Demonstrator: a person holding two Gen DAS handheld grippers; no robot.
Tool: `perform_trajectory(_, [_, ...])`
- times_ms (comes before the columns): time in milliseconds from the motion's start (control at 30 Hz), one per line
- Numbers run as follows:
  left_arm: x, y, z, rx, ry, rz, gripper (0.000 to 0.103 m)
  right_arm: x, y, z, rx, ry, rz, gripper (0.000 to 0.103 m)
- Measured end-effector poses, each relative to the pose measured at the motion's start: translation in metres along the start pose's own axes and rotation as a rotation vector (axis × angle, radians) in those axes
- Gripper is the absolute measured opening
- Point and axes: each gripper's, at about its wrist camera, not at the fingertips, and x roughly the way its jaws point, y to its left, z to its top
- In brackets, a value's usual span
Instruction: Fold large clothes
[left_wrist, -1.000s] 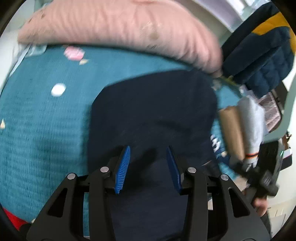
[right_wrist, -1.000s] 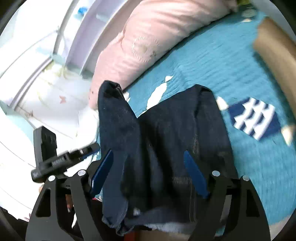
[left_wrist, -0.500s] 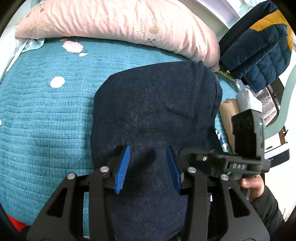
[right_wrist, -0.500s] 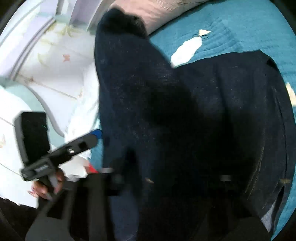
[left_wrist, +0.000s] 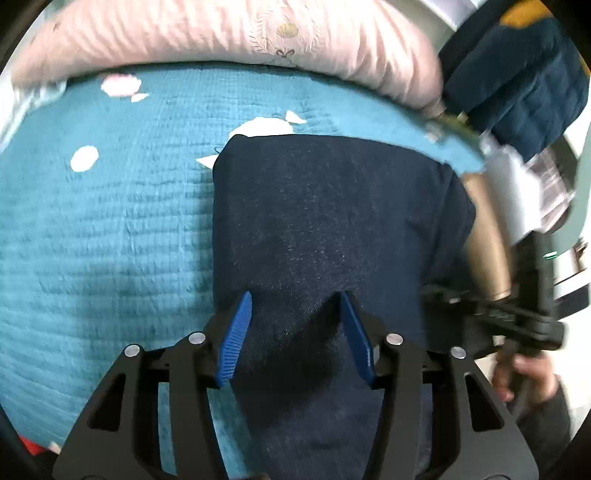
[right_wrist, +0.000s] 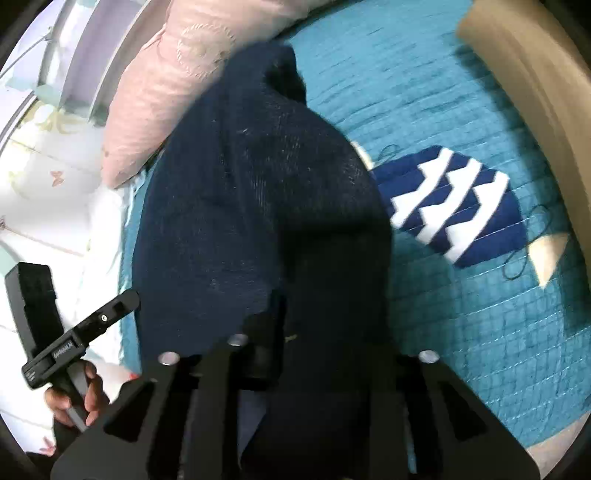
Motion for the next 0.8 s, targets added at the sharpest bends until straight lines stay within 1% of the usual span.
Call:
perform_trajectory(33, [0.001, -0.003, 0.000, 0.012, 0.001, 0.010, 0.052, -0.004, 0.002, 0.000, -0.007, -0.016, -0.019, 0.026])
perform_trajectory(100, [0.003, -0.004, -0.001, 0.014, 0.000, 0.021, 0.053, -0.023, 0.007, -0.001, -0.030, -0.075, -0.062, 0.028])
perform_trajectory(133, [0.004, -0.002, -0.001, 0.013, 0.001, 0.017, 0.053, -0.038, 0.010, 0.000, -0.045, -0.128, -0.120, 0.031])
perform_trajectory(167, [0.005, -0.001, -0.002, 0.011, -0.001, 0.008, 0.053, -0.048, 0.012, 0.001, -0.055, -0.166, -0.154, 0.031])
perform_trajectory(233, [0.005, 0.001, -0.003, 0.012, -0.004, 0.007, 0.053, -0.079, 0.019, 0.004, -0.084, -0.273, -0.198, 0.031])
perform_trajectory(267, [0.005, 0.001, -0.003, 0.009, -0.006, 0.006, 0.053, -0.084, 0.023, 0.006, -0.095, -0.302, -0.192, 0.031])
perform_trajectory(300, [0.004, 0.002, -0.003, 0.005, -0.008, 0.003, 0.053, -0.092, 0.031, 0.010, -0.113, -0.332, -0.165, 0.029])
perform_trajectory(333, [0.004, 0.002, -0.003, 0.005, -0.008, 0.003, 0.053, -0.093, 0.040, 0.016, -0.137, -0.343, -0.119, 0.027])
perform_trajectory(367, [0.004, 0.003, -0.003, 0.003, -0.009, 0.001, 0.053, -0.089, 0.045, 0.024, -0.157, -0.332, -0.074, 0.020])
perform_trajectory(400, [0.003, 0.002, -0.003, 0.001, -0.009, -0.002, 0.054, -0.074, 0.060, 0.030, -0.167, -0.313, -0.054, 0.008])
perform_trajectory(433, [0.002, 0.002, -0.003, 0.002, -0.007, -0.004, 0.055, -0.061, 0.067, 0.037, -0.174, -0.289, -0.034, 0.004])
perform_trajectory(467, [0.001, 0.001, -0.004, 0.005, -0.007, -0.005, 0.056, -0.046, 0.068, 0.044, -0.170, -0.256, -0.033, 0.001])
perform_trajectory(500, [0.001, 0.001, -0.004, 0.008, -0.010, -0.006, 0.057, -0.031, 0.065, 0.053, -0.165, -0.227, -0.044, 0.000])
perform_trajectory(567, [0.001, -0.001, -0.005, 0.019, -0.012, -0.003, 0.060, 0.000, 0.062, 0.062, -0.154, -0.178, -0.136, 0.000])
perform_trajectory(600, [0.001, -0.003, -0.006, 0.026, -0.016, -0.016, 0.060, 0.018, 0.054, 0.066, -0.151, -0.149, -0.181, 0.000])
perform_trajectory(633, [0.000, -0.006, -0.006, 0.038, -0.024, -0.034, 0.060, 0.034, 0.042, 0.069, -0.131, -0.115, -0.209, 0.000])
perform_trajectory(667, [-0.001, -0.010, -0.005, 0.053, -0.030, -0.041, 0.060, 0.044, 0.033, 0.068, -0.116, -0.100, -0.213, 0.000])
perform_trajectory(700, [-0.001, -0.013, -0.005, 0.063, -0.031, -0.035, 0.061, 0.049, 0.025, 0.066, -0.105, -0.106, -0.205, 0.000])
perform_trajectory(733, [-0.001, -0.018, -0.004, 0.078, -0.030, -0.018, 0.062, 0.049, 0.027, 0.065, -0.105, -0.110, -0.210, 0.000])
perform_trajectory(767, [0.001, -0.020, -0.004, 0.083, -0.026, -0.014, 0.067, 0.047, 0.032, 0.064, -0.114, -0.113, -0.232, 0.000])
perform_trajectory(800, [0.002, -0.020, -0.004, 0.078, -0.022, -0.011, 0.068, 0.044, 0.037, 0.063, -0.127, -0.118, -0.254, 0.000])
